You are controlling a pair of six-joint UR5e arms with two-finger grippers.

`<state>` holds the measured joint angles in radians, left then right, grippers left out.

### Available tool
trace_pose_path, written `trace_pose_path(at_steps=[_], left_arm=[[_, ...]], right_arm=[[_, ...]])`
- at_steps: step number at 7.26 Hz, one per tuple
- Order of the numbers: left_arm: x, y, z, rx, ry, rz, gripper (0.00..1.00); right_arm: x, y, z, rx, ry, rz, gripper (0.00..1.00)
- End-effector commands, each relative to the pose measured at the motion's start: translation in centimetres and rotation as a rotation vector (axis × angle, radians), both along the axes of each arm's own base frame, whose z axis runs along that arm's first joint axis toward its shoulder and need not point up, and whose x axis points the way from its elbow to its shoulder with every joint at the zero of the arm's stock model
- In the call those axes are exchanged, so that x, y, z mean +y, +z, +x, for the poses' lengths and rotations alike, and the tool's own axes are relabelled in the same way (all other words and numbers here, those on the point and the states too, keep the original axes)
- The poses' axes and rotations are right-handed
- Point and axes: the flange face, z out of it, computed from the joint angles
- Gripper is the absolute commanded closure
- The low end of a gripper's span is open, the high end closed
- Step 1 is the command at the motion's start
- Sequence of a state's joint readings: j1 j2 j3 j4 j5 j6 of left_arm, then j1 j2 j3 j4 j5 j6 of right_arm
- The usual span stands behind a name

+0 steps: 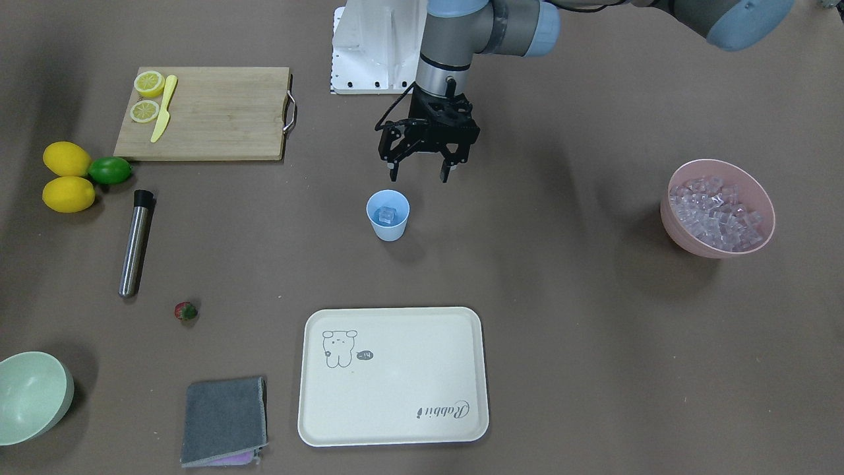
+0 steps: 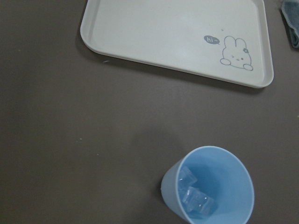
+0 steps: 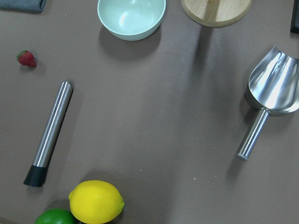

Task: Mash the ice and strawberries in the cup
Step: 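Open the left gripper to drop the ice into the cup, then draw the left gripper back beside the pink ice bowl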

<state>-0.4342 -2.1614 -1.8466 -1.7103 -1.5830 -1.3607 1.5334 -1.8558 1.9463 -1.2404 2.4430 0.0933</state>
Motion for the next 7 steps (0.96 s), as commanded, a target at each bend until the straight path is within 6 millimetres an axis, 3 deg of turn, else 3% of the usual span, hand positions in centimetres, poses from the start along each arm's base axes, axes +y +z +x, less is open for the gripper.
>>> trace_pose_path(at_steps=[1,3,4,6,7], left_arm=[[-3.2,4.7,-9.7,-0.132,0.145,0.045,0.0],[-7.1,11.3,-21.0,-0.268,0.255,0.097,0.0],[-8.3,15.8,-26.5,-0.307,0.318,0.099,0.0],[-8.7,25.3,-39.1,-0.428,0.39,0.137,0.01],[-7.5,30.7,-45.0,-0.439,0.459,0.129,0.01]], right_arm=[[0.0,-1.1,-0.7,-0.103,-0.045,0.004,0.0],[0.3,-0.2,-0.4,-0.058,-0.025,-0.005,0.0],[0.2,0.1,-0.4,-0.031,-0.016,-0.005,0.0],[0.2,0.0,-0.4,-0.03,-0.018,-0.003,0.0],[0.3,0.1,-0.4,-0.031,-0.021,-0.001,0.0]])
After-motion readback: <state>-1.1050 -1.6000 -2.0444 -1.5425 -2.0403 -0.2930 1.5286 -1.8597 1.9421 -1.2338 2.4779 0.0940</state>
